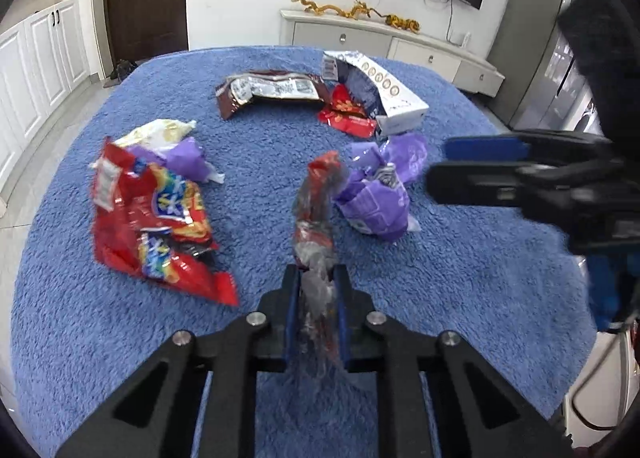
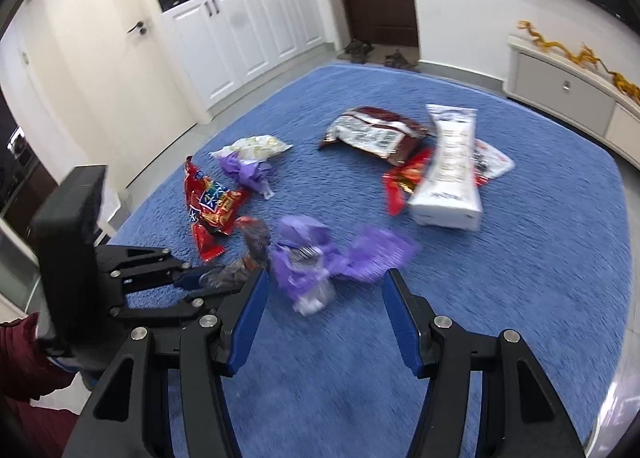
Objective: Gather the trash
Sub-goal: 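Grasp a red-and-clear wrapper with the left tool while the right tool grasps a purple wrapper, then carry both wrappers to the bin and open both tools over it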
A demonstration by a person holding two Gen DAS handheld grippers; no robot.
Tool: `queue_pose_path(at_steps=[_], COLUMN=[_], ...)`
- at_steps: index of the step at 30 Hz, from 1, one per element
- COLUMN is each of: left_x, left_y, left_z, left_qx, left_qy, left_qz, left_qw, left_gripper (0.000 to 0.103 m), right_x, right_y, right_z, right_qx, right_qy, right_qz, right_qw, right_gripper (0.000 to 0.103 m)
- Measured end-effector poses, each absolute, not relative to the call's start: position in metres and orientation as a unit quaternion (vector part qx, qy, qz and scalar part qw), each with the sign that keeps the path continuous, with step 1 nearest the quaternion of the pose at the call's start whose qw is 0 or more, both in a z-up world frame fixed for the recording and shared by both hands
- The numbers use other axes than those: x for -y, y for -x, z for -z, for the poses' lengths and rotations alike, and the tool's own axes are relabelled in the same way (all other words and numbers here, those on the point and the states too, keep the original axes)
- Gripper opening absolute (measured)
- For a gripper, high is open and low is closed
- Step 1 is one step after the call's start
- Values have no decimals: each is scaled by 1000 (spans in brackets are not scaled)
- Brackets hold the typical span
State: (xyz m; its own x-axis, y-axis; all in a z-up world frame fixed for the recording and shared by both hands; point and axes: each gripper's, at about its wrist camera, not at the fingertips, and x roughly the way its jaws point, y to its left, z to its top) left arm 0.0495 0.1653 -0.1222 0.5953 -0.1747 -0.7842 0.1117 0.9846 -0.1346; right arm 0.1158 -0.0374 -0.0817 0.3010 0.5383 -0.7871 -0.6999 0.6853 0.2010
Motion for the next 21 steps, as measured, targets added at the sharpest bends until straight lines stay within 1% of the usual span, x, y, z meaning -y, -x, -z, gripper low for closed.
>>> queue_pose_path(at_steps=[9,11,12,15,21], left_x=[-180,-181,-181,-178,-155], left_y=[-15,-12,-10,-8,-5], left_z=[99,96,95,91,79], left_qx=[-414,-411,-410,-408,-402], left_qy=[50,50,48,43,22], left_qz=[72,70,68,67,82], left_qw=[906,907,908,910,912], left_gripper=[15,15,15,15,15], right_x=[0,-1,0,8,37], right_y=[-129,-130,-131,-132,-115], right_z=[110,117,119,117,96], right_qx=[-465,-464,-465,-464,-437], right_qy=[118,127,127,110,80], right_qz=[-394,-384,-380,-383,-393], right_qw=[784,788,789,791,805], right_gripper=[58,51,50,40,36])
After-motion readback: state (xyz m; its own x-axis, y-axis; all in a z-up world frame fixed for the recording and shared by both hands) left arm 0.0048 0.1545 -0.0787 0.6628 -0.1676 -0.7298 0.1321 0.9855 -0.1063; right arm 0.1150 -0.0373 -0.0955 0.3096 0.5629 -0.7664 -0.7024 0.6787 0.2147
